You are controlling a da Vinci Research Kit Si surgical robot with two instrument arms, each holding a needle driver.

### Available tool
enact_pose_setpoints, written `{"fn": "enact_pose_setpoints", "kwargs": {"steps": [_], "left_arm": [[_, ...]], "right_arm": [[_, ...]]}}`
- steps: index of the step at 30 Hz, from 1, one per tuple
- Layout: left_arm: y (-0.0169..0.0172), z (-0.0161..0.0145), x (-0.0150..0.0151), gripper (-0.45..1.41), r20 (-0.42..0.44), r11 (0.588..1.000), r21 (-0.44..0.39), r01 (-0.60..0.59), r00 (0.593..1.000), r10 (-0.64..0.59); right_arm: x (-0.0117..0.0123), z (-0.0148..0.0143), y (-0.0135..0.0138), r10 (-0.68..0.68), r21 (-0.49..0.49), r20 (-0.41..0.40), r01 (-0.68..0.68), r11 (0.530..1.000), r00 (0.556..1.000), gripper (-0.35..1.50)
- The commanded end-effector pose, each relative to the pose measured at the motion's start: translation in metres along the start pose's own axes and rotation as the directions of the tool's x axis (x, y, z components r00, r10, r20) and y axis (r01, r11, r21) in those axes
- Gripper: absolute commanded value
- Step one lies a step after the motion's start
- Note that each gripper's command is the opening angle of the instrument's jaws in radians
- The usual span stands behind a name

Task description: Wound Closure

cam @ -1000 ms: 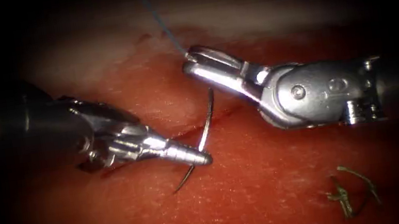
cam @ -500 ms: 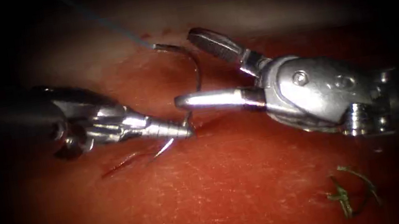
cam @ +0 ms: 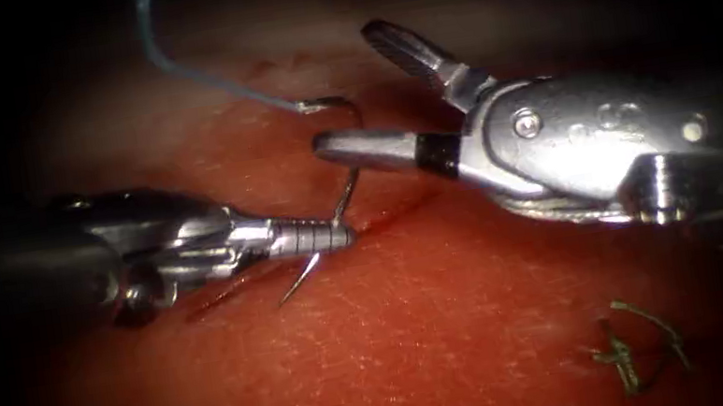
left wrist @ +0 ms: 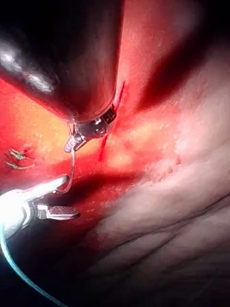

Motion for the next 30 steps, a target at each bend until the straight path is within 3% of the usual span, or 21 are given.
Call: {"fn": "enact_pose_setpoints", "kwargs": {"steps": [1, 13, 16, 17, 19, 28, 29, 30], "left_arm": [[-0.0006, 0.0007, -0.0006, -0.35, -0.002, 1.000, 0.001, -0.004, 1.000, 0.004], [-0.0006, 0.0007, -0.0006, -0.35, -0.011, 0.999, 0.024, -0.031, 0.999, 0.031], [-0.0005, 0.0007, -0.0006, -0.35, -0.006, 0.999, 0.021, -0.037, 0.999, 0.037], [-0.0005, 0.0008, -0.0007, -0.35, -0.002, 0.999, 0.018, -0.037, 0.999, 0.037], [-0.0005, 0.0009, -0.0007, -0.35, 0.003, 0.999, 0.016, -0.037, 0.999, 0.037], [-0.0004, 0.0009, -0.0009, -0.35, 0.025, 0.999, 0.007, -0.044, 0.999, 0.044], [-0.0004, 0.0009, -0.0008, -0.23, 0.032, 0.998, 0.002, -0.062, 0.998, 0.062], [-0.0005, 0.0010, -0.0006, 0.34, 0.034, 0.995, -0.001, -0.103, 0.994, 0.103]], "right_arm": [[-0.0004, 0.0007, -0.0009, -0.008, -0.012, 0.001, 0.008, 1.000, 1.000, 1.14], [-0.0018, 0.0010, -0.0017, -0.093, 0.037, 0.095, 0.089, 0.995, 0.991, 0.79], [-0.0021, 0.0011, -0.0017, -0.097, 0.057, 0.098, 0.092, 0.994, 0.990, 0.41], [-0.0021, 0.0010, -0.0017, -0.097, 0.067, 0.097, 0.091, 0.994, 0.991, -0.06], [-0.0020, 0.0009, -0.0018, -0.097, 0.071, 0.096, 0.090, 0.993, 0.991, -0.35], [-0.0020, 0.0001, -0.0018, -0.143, 0.106, 0.074, 0.135, 0.985, 0.987, -0.35], [-0.0020, 0.0000, -0.0017, -0.144, 0.107, 0.074, 0.135, 0.985, 0.987, -0.35], [-0.0021, -0.0002, -0.0014, -0.144, 0.109, 0.073, 0.136, 0.985, 0.987, -0.35]]}}
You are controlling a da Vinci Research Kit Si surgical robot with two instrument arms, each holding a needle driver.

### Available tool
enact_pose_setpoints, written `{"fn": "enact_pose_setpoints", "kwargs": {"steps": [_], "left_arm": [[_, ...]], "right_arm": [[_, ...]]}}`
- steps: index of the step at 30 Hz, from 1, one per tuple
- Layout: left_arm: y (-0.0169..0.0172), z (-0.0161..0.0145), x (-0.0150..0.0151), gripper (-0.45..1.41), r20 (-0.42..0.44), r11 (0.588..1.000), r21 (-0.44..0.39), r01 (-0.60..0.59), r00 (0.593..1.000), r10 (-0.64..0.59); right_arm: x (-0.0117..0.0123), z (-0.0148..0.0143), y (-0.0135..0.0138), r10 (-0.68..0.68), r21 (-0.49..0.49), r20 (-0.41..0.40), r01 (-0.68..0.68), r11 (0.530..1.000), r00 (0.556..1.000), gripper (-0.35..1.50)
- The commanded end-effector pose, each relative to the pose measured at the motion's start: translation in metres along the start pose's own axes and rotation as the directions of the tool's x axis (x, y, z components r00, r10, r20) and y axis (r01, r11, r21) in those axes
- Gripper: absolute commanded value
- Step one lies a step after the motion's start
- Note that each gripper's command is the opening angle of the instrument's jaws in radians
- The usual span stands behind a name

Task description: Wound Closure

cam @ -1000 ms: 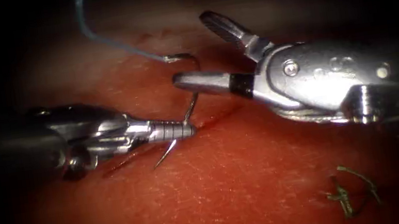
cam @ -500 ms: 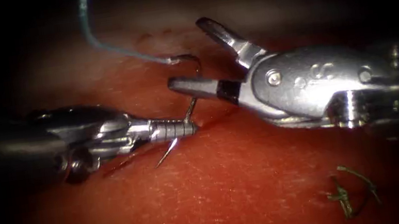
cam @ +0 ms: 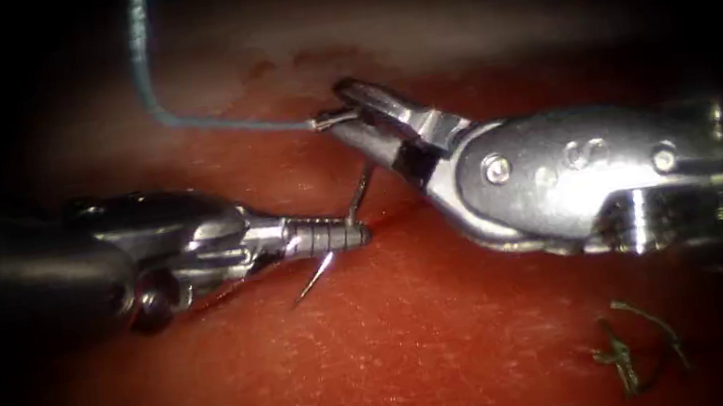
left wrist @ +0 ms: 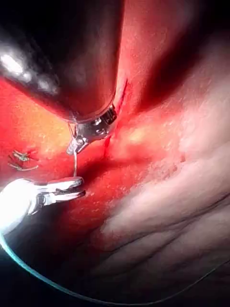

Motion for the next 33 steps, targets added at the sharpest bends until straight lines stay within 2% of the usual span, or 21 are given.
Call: {"fn": "enact_pose_setpoints", "kwargs": {"steps": [1, 2, 5, 9, 12, 16, 17, 21, 24, 26, 27, 30, 31, 33], "left_arm": [[-0.0006, 0.0007, -0.0003, 0.55, 0.000, 0.999, -0.007, -0.035, 0.999, 0.035], [-0.0006, 0.0008, -0.0002, 0.66, -0.001, 0.999, -0.007, -0.053, 0.999, 0.053], [-0.0010, 0.0004, 0.0004, 0.77, -0.011, 0.991, -0.022, -0.129, 0.992, 0.129], [-0.0009, -0.0008, 0.0005, 0.78, -0.009, 0.982, -0.039, -0.186, 0.983, 0.186], [-0.0006, -0.0031, -0.0004, 0.78, 0.010, 0.973, -0.060, -0.223, 0.975, 0.224], [-0.0008, -0.0062, -0.0018, 0.72, 0.030, 0.933, -0.058, -0.354, 0.934, 0.356], [-0.0010, -0.0070, -0.0024, 0.69, 0.055, 0.877, -0.038, -0.478, 0.876, 0.480], [-0.0018, -0.0079, -0.0043, 0.59, 0.131, 0.774, -0.017, -0.633, 0.766, 0.629], [-0.0022, -0.0077, -0.0059, 0.48, 0.158, 0.754, -0.008, -0.656, 0.744, 0.649], [-0.0024, -0.0074, -0.0065, 0.42, 0.175, 0.747, -0.002, -0.665, 0.735, 0.655], [-0.0026, -0.0071, -0.0070, 0.30, 0.183, 0.743, 0.005, -0.669, 0.731, 0.657], [-0.0032, -0.0065, -0.0074, 0.10, 0.185, 0.735, 0.011, -0.678, 0.724, 0.665], [-0.0035, -0.0063, -0.0074, -0.01, 0.183, 0.733, 0.019, -0.680, 0.723, 0.666], [-0.0039, -0.0061, -0.0073, -0.10, 0.180, 0.729, 0.042, -0.683, 0.723, 0.667]], "right_arm": [[-0.0006, 0.0003, -0.0002, 0.000, 0.003, -0.001, 0.000, 1.000, 1.000, -0.35], [-0.0007, 0.0002, -0.0001, 0.000, 0.004, -0.002, 0.000, 1.000, 1.000, -0.35], [-0.0010, -0.0002, 0.0004, -0.013, 0.015, -0.007, 0.013, 1.000, 1.000, -0.35], [-0.0015, 0.0003, 0.0010, -0.028, 0.076, -0.025, 0.030, 0.997, 0.999, -0.35], [-0.0021, 0.0013, 0.0023, -0.032, 0.190, -0.060, 0.043, 0.981, 0.998, -0.35], [-0.0027, 0.0027, 0.0026, -0.020, 0.278, -0.129, 0.055, 0.959, 0.991, -0.35], [-0.0030, 0.0034, 0.0025, -0.016, 0.322, -0.152, 0.065, 0.944, 0.988, -0.35], [-0.0032, 0.0058, 0.0035, -0.009, 0.427, -0.209, 0.099, 0.899, 0.978, -0.35], [-0.0026, 0.0087, 0.0048, 0.002, 0.527, -0.252, 0.135, 0.839, 0.968, -0.35], [-0.0024, 0.0099, 0.0050, -0.033, 0.557, -0.281, 0.191, 0.808, 0.959, -0.35], [-0.0024, 0.0111, 0.0051, -0.059, 0.582, -0.328, 0.251, 0.774, 0.943, -0.35], [-0.0025, 0.0125, 0.0046, -0.102, 0.587, -0.397, 0.337, 0.736, 0.912, -0.35], [-0.0027, 0.0131, 0.0040, -0.132, 0.583, -0.426, 0.384, 0.716, 0.895, -0.35], [-0.0031, 0.0135, 0.0029, -0.179, 0.562, -0.472, 0.450, 0.694, 0.863, -0.35]]}}
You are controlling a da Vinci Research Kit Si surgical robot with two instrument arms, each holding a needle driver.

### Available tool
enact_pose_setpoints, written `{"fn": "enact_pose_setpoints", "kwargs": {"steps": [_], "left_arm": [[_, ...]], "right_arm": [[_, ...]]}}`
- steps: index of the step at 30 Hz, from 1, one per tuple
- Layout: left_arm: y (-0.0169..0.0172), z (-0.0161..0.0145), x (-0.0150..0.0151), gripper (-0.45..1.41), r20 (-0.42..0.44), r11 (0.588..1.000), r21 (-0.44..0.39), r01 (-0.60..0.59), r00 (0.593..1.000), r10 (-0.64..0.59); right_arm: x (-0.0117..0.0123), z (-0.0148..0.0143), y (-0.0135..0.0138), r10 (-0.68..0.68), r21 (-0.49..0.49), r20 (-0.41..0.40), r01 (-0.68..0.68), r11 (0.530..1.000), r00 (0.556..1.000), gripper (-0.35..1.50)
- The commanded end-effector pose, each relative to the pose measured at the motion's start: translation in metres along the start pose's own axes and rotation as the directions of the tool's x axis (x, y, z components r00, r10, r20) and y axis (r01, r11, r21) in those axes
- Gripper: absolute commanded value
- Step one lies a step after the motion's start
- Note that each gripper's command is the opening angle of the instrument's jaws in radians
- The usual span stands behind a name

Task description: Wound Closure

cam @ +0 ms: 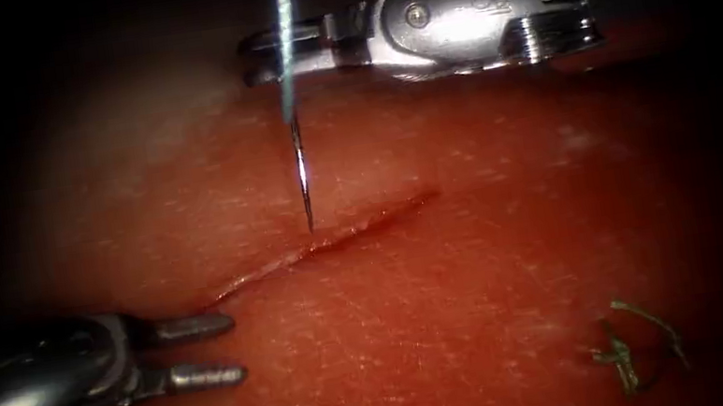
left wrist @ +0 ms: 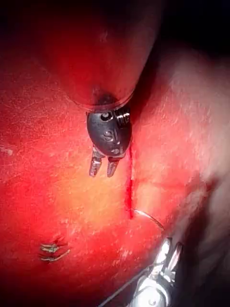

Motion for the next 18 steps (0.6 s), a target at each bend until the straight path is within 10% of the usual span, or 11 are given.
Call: {"fn": "enact_pose_setpoints", "kwargs": {"steps": [1, 18], "left_arm": [[-0.0001, 0.0009, -0.0008, -0.14, 0.004, 1.000, 0.024, 0.003, 1.000, -0.003], [-0.0008, 0.0052, -0.0038, -0.10, 0.043, 0.999, 0.047, -0.020, 0.999, 0.018]], "right_arm": [[-0.0007, 0.0019, -0.0006, -0.081, 0.011, -0.013, 0.082, 0.997, 0.997, -0.35], [-0.0021, 0.0042, -0.0020, -0.243, -0.054, -0.088, 0.239, 0.970, 0.966, -0.35]]}}
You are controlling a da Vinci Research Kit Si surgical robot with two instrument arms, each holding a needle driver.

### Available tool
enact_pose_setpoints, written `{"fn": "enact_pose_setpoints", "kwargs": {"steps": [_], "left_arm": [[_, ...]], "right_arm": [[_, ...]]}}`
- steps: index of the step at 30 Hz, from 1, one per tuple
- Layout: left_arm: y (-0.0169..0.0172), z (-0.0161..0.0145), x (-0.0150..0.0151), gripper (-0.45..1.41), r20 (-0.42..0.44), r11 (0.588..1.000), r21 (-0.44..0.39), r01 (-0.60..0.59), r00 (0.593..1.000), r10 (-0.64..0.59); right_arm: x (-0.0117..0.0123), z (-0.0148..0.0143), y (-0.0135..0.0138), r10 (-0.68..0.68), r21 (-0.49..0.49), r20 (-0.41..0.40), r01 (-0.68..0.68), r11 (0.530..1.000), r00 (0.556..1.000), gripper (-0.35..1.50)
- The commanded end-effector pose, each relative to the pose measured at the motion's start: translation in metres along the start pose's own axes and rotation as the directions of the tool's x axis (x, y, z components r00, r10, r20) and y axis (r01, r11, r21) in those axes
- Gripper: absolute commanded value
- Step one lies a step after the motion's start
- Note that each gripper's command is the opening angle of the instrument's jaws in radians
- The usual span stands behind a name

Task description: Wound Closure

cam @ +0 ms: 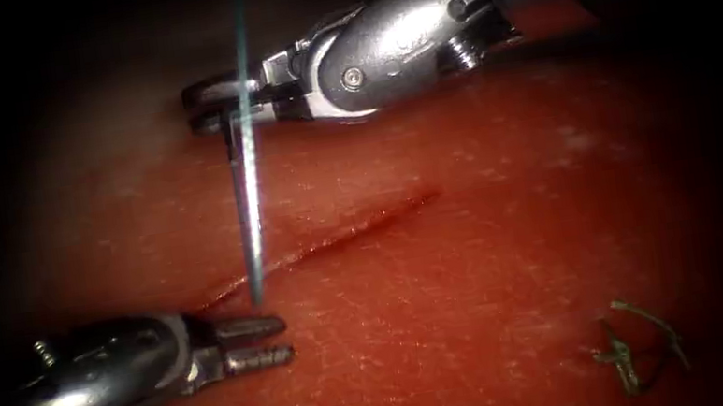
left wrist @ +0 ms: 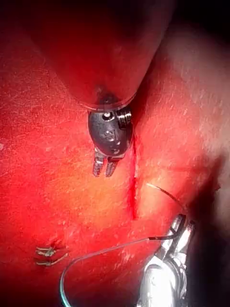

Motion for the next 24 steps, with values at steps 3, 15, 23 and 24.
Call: {"fn": "enact_pose_setpoints", "kwargs": {"steps": [3, 15, 23, 24], "left_arm": [[0.0001, 0.0009, -0.0012, -0.10, 0.010, 1.000, -0.007, -0.002, 1.000, 0.002], [-0.0009, 0.0016, -0.0040, -0.11, 0.043, 1.000, 0.006, -0.027, 0.999, 0.027], [-0.0010, 0.0023, -0.0055, -0.10, 0.079, 0.999, 0.003, -0.036, 0.996, 0.036], [-0.0010, 0.0023, -0.0055, -0.10, 0.079, 0.999, 0.003, -0.036, 0.996, 0.036]], "right_arm": [[-0.0011, 0.0011, -0.0003, -0.006, 0.008, -0.020, 0.006, 1.000, 1.000, -0.35], [-0.0016, 0.0019, -0.0012, -0.019, 0.014, -0.072, 0.020, 1.000, 0.997, -0.35], [-0.0023, 0.0024, -0.0028, -0.115, 0.026, -0.120, 0.119, 0.993, 0.986, -0.35], [-0.0023, 0.0025, -0.0028, -0.121, 0.027, -0.123, 0.125, 0.992, 0.985, -0.35]]}}
